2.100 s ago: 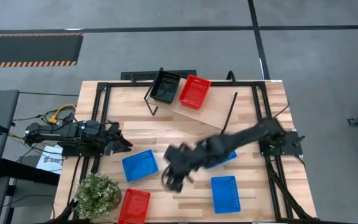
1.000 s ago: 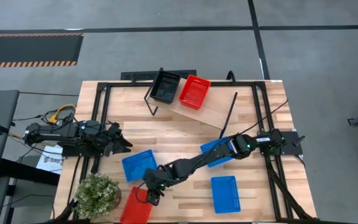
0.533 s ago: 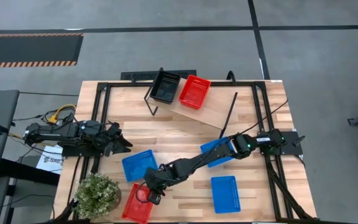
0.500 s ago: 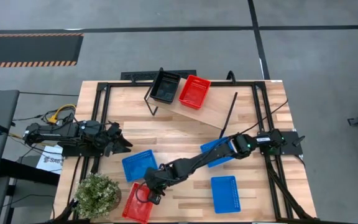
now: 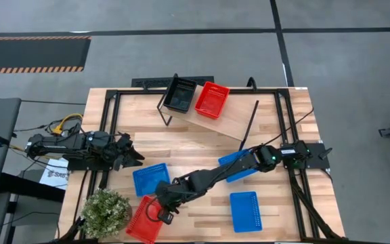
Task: Stack baskets on shelf by color
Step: Stack the red bin on the red bins on the shelf
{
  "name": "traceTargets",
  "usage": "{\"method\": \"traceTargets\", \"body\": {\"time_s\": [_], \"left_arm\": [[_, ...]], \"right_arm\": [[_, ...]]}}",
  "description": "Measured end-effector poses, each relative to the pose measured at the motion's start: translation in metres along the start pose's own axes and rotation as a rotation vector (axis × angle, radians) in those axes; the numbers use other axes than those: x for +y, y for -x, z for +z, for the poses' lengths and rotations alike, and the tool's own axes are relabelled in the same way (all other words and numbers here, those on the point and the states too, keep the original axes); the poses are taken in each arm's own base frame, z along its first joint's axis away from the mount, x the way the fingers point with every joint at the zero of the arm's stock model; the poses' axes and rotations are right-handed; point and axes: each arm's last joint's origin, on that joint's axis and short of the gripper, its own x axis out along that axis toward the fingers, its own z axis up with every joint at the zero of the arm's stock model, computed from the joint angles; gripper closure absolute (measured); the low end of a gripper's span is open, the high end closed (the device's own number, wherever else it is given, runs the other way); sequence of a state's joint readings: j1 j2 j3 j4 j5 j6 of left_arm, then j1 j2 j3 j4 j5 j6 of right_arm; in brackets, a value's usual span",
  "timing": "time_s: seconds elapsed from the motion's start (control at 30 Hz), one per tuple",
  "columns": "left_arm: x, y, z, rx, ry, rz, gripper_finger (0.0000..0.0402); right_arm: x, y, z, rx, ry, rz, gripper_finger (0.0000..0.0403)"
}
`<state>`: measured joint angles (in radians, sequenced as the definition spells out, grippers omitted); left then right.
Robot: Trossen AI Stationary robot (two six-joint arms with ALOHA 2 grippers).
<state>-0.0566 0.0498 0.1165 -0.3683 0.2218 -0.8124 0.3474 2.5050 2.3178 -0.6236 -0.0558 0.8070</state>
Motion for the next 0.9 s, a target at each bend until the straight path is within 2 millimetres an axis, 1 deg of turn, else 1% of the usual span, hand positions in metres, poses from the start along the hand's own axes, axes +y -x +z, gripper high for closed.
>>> {"method": "traceTargets", "body": {"time_s": [0.07,0.17,0.23,0.27,0.37,0.47,0.57,0.67,0.8,0.9], "left_arm": [[0.000,0.000,0.000,0.000,0.000,0.000,0.0177],[0.000,0.000,0.000,0.000,0.000,0.000,0.0177],[0.000,0.000,0.000,0.000,-0.001,-0.001,0.0177],[0.000,0.000,0.000,0.000,-0.001,-0.001,0.0177],[0.000,0.000,0.000,-0.004,-0.001,-0.005,0.0177],[-0.001,0.000,0.001,-0.012,-0.004,-0.013,0.0177],[-0.001,0.000,0.001,-0.012,-0.004,-0.013,0.0177],[-0.001,0.000,0.001,-0.013,-0.003,-0.013,0.0177],[0.000,0.000,0.002,-0.034,-0.001,0.006,0.0177],[0.001,0.000,0.003,-0.084,0.001,0.053,0.0177]], "right_arm": [[0.008,0.021,0.005,0.010,0.023,-0.010,0.0396],[0.012,0.051,0.009,0.037,0.045,-0.060,0.0397],[0.013,0.077,0.013,0.035,0.046,-0.102,0.0398],[0.016,0.093,0.017,0.015,0.047,-0.115,0.0398],[0.020,0.151,0.027,-0.058,0.046,-0.176,0.0399],[0.013,0.209,0.034,-0.115,0.051,-0.264,0.0399],[-0.002,0.263,0.042,-0.175,0.067,-0.355,0.0399],[-0.024,0.319,0.049,-0.224,0.089,-0.422,0.0399],[-0.061,0.384,0.060,-0.280,0.134,-0.497,0.0399],[-0.091,0.430,0.064,-0.313,0.187,-0.540,0.0399]]}}
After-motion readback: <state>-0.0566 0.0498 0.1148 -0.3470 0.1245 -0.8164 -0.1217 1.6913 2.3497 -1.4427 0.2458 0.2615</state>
